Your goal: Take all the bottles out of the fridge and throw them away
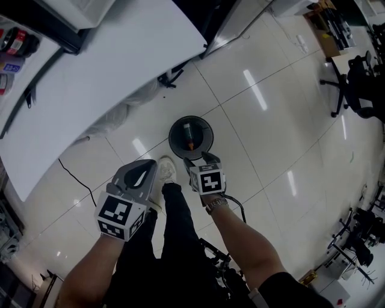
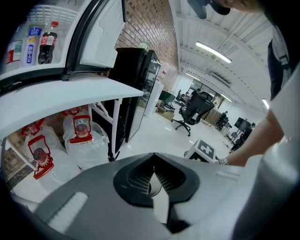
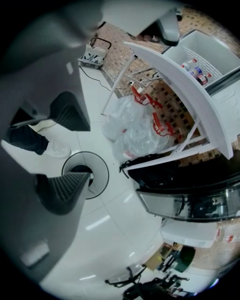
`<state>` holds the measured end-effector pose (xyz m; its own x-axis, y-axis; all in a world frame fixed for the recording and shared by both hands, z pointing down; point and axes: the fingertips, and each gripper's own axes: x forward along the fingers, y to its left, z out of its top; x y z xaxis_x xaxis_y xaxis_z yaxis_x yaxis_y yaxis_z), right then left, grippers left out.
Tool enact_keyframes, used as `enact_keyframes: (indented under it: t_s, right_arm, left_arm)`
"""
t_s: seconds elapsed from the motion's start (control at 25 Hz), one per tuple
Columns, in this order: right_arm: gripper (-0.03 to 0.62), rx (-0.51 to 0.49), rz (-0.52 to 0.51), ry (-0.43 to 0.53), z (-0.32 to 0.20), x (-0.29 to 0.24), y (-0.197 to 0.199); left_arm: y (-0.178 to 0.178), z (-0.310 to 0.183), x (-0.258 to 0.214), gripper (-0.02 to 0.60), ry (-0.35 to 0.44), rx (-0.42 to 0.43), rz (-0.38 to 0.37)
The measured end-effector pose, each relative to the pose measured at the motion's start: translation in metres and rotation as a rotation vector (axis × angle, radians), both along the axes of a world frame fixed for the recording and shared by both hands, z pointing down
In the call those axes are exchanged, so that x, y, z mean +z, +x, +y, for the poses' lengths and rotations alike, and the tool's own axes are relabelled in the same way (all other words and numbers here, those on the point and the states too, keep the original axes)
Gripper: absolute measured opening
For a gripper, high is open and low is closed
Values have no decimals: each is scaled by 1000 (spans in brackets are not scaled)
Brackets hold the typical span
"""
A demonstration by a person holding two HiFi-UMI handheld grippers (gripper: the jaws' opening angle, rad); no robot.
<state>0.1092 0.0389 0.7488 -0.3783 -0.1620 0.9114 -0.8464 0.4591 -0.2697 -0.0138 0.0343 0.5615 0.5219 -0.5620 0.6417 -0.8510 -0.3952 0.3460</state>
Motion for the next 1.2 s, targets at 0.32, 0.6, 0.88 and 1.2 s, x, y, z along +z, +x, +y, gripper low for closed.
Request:
enact_keyframes:
  t_s: [0.32,0.6,0.88,1.2]
  right_arm:
    - [275,-37,-71,81,-20,-61,-18]
    - [265,-175,-220,204,-32,-170,-65]
    - [265,-393,-371,352,-48,-281,-165]
    - [265,-572,-450,482,-47,-363,-287]
  left_arm:
    - [-7,0,-33,3,42,-30,-24]
    - [-27,3,-85,3,113,-136,-57]
    - [-114,-3,-150,3,235,-332,-104]
    - [-230,18,-208,3,337,-551,-128]
